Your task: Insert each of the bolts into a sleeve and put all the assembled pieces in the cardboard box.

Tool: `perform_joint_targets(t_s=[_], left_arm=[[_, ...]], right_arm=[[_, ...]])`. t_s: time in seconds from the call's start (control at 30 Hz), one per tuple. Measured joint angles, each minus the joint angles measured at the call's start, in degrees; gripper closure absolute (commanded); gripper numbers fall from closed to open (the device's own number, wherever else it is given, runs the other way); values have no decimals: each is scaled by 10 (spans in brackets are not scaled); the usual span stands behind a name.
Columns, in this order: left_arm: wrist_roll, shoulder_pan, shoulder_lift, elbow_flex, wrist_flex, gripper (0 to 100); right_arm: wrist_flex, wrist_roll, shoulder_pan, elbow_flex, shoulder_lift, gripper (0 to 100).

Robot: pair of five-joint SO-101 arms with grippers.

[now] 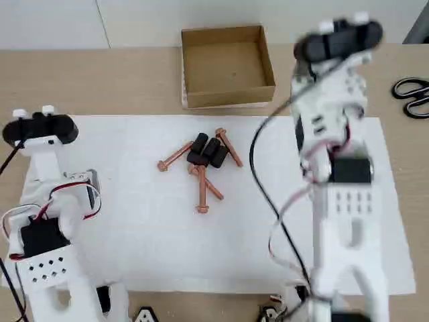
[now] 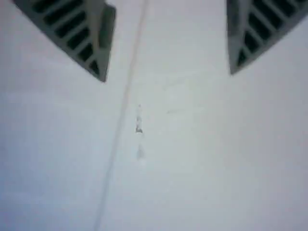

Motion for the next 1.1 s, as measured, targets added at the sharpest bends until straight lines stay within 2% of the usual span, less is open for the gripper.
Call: perform_joint_targets(t_s=[0.23,0.37,0.5,0.8,1.1], left_arm=[[0,-3,-1,22,6,841],[0,-3,-2,22,32,841],[0,-3,-2,22,52,842],[0,-3,-2,22,56,842],[0,-3,-2,22,56,842]], right_arm=[[0,0,-66,-243,295,995],[0,0,-105,-349,422,995],[0,0,-114,-435,532,992],[0,0,-113,-603,711,991],[0,0,-113,-742,829,990]])
